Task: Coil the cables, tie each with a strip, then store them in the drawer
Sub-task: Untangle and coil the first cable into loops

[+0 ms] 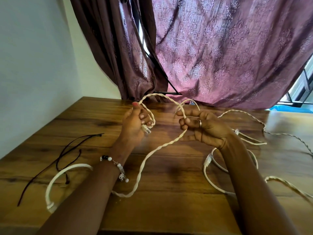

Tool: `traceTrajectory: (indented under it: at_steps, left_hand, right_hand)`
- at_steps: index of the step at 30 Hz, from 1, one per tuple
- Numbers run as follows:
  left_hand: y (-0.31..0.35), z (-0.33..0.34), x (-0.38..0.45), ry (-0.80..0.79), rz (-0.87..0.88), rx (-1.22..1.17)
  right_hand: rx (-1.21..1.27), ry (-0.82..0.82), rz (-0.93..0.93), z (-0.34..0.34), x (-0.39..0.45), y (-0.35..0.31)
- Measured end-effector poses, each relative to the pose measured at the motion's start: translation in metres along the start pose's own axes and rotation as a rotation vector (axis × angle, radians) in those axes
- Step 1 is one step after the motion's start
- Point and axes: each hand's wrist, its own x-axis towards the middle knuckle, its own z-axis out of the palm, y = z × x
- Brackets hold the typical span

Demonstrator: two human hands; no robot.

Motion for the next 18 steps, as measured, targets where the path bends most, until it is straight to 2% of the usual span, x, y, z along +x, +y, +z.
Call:
traceTrajectory:
  at_steps: [2,5,7,9,12,15,18]
  left_hand:
    - [0.007,-0.003,0.001,-0.008,-0.034,-0.072]
    - [0.011,0.001,-0.007,-0.132,-0.169,-0.063]
    - [0.01,0.005,-0.015,-0.238,-0.286,-0.015]
    - [0.009,0.01,-0.023,-0.313,-0.376,0.036]
    - [0.007,0.013,-0.031,-0.376,-0.45,0.167]
    - [0.006,0.013,-0.036,-0.386,-0.403,0.286]
    - [0.007,0.014,-0.035,-0.401,-0.423,0.19]
  right_hand:
    - [0.021,0.086,-0.056,-0.002,0.004,0.001]
    - [-0.124,0.495,-0.202,-0.012,0.015,0.01]
    - [-0.413,0.736,-0.368,-0.024,0.023,0.017]
    - [-0.816,0.884,-0.515,-0.034,0.029,0.023]
    - [-1.189,0.938,-0.735,-0.035,0.031,0.022]
    - [-1.342,0.881,-0.878,-0.032,0.034,0.023]
    - [-1.407,0.855,-0.905,-0.033,0.037,0.026]
